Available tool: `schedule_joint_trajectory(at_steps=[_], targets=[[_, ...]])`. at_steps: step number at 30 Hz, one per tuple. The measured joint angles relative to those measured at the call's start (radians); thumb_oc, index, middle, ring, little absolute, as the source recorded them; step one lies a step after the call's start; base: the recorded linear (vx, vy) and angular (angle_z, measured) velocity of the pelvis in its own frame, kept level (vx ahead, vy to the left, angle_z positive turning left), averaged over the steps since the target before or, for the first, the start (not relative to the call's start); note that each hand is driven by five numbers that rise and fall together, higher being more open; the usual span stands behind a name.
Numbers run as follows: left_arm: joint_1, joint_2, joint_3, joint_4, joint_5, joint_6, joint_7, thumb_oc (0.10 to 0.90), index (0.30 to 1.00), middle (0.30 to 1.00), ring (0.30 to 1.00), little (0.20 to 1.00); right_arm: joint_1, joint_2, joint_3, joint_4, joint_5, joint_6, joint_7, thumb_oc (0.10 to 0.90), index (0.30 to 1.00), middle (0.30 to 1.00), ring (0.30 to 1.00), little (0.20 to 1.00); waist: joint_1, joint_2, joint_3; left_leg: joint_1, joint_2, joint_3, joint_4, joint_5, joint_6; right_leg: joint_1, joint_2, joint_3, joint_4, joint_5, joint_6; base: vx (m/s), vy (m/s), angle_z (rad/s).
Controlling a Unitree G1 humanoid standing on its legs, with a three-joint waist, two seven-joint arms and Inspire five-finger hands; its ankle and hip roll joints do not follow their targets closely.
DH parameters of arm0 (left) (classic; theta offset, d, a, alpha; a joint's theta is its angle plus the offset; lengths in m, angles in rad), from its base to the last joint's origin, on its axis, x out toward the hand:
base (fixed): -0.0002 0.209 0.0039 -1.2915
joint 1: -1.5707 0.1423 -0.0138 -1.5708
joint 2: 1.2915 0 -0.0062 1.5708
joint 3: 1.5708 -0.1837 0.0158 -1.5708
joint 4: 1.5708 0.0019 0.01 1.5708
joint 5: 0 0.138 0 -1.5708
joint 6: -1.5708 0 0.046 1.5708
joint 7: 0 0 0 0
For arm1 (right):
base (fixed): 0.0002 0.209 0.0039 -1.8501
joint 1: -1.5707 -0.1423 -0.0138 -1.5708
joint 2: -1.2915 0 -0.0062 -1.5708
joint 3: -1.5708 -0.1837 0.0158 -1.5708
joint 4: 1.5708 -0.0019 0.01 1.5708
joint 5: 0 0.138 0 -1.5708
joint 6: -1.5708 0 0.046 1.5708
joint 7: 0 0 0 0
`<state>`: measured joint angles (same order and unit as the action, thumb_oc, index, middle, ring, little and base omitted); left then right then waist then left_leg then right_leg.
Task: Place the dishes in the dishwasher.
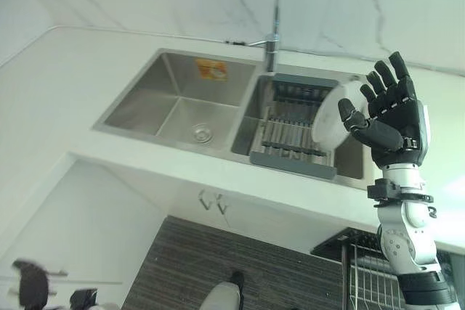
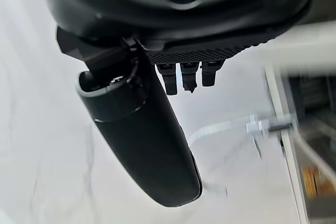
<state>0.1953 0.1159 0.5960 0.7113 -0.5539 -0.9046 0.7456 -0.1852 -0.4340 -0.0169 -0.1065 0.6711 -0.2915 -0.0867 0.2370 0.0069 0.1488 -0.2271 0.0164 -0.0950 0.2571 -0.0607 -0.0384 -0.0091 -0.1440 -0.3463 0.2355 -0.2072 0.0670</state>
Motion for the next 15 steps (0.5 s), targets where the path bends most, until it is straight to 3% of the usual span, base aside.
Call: schedule_joint_trajectory(at_steps=[3,8,12,13,15], targets=[[0.022,-0.021,-0.085,0.127,-0.11,0.036,-0.055,0.8,0.9,0.9,0.9,0.9,-0.022,0.0,-0.001,0.0,0.001,0.033,-0.01,0.8,0.9,0.9,0.9,0.9,0.013,-0.032,0.001,-0.016,-0.003,-0.012,0.008,-0.001,0.0,-0.003,-0.001,-0.017,0.01,-0.006,-0.003,0.02,-0.085,0.16],[-0.011,-0.051,-0.094,0.335,-0.316,0.176,-0.226,0.8,0.9,0.9,0.9,0.9,-0.021,-0.002,-0.013,0.0,0.024,0.045,-0.023,0.8,0.9,0.9,0.9,0.9,-0.019,-0.073,-0.001,-0.019,-0.004,-0.008,0.013,-0.004,-0.001,-0.004,-0.002,-0.015,0.009,-0.006,-0.003,0.02,-0.047,-0.02],[-0.003,-0.059,-0.178,0.387,-0.322,0.304,-0.373,0.8,0.9,0.9,0.9,0.9,-0.015,-0.006,-0.033,0.0,0.051,0.046,-0.025,0.8,0.9,0.9,0.9,0.9,-0.036,-0.07,0.0,-0.029,-0.003,-0.004,0.034,-0.016,0.001,-0.006,-0.002,-0.013,0.011,-0.006,-0.003,0.03,-0.01,-0.01],[-0.003,-0.059,-0.178,0.387,-0.322,0.304,-0.373,0.8,0.9,0.9,0.9,0.9,-0.015,-0.006,-0.033,0.0,0.051,0.046,-0.025,0.8,0.9,0.9,0.9,0.9,-0.036,-0.07,0.0,-0.029,-0.003,-0.004,0.034,-0.016,0.001,-0.006,-0.002,-0.013,0.011,-0.006,-0.003,0.03,0.015,0.0],[0.012,-0.054,-0.288,0.368,-0.244,0.401,-0.483,0.8,0.9,0.9,0.9,0.9,-0.004,-0.006,-0.033,0.0,0.058,0.046,-0.028,0.8,0.9,0.9,0.9,0.9,-0.044,-0.063,0.001,-0.036,-0.003,0.006,0.045,-0.021,0.006,-0.011,-0.004,-0.009,0.015,-0.006,-0.002,0.02,0.025,-0.05]])
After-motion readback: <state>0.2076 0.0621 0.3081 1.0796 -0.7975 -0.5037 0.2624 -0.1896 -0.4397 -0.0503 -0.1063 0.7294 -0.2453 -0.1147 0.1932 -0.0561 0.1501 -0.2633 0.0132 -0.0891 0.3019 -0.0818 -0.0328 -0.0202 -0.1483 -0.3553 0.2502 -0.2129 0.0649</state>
